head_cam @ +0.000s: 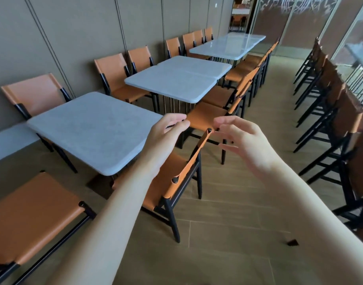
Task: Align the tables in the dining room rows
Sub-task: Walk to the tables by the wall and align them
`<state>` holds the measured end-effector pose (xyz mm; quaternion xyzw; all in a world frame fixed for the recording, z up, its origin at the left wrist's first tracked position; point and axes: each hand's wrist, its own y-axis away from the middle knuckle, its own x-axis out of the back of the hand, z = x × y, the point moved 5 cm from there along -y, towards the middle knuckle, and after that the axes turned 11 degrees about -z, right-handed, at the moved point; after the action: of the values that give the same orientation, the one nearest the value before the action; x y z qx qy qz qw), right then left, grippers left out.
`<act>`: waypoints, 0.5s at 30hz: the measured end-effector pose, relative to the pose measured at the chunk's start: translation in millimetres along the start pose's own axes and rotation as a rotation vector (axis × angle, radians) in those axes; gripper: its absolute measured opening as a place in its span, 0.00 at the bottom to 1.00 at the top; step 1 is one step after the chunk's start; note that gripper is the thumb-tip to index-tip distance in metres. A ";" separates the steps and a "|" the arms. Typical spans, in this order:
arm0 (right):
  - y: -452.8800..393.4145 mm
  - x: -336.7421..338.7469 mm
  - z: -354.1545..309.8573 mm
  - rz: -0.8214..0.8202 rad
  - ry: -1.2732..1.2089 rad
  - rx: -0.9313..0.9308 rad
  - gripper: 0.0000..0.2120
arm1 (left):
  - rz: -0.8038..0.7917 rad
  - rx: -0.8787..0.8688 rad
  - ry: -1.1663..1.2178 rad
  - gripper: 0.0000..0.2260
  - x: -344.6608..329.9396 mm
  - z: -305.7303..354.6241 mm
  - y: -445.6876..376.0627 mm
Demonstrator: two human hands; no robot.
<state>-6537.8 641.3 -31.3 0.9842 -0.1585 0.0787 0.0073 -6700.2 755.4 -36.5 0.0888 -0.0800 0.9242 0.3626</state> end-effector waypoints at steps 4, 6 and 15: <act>-45.7 81.0 0.9 0.053 0.012 -0.011 0.10 | -0.065 -0.046 -0.007 0.10 -48.0 25.2 -88.0; -69.8 121.5 -2.1 0.074 0.026 0.004 0.09 | -0.082 -0.076 -0.009 0.10 -70.2 39.4 -129.7; -163.7 216.1 -4.2 0.080 0.032 0.026 0.10 | -0.101 -0.105 -0.018 0.11 -131.6 50.5 -262.4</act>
<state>-6284.6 729.8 8.5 0.9757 -0.1964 0.0969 -0.0062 -6420.3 848.4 5.2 0.0817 -0.1270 0.8985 0.4122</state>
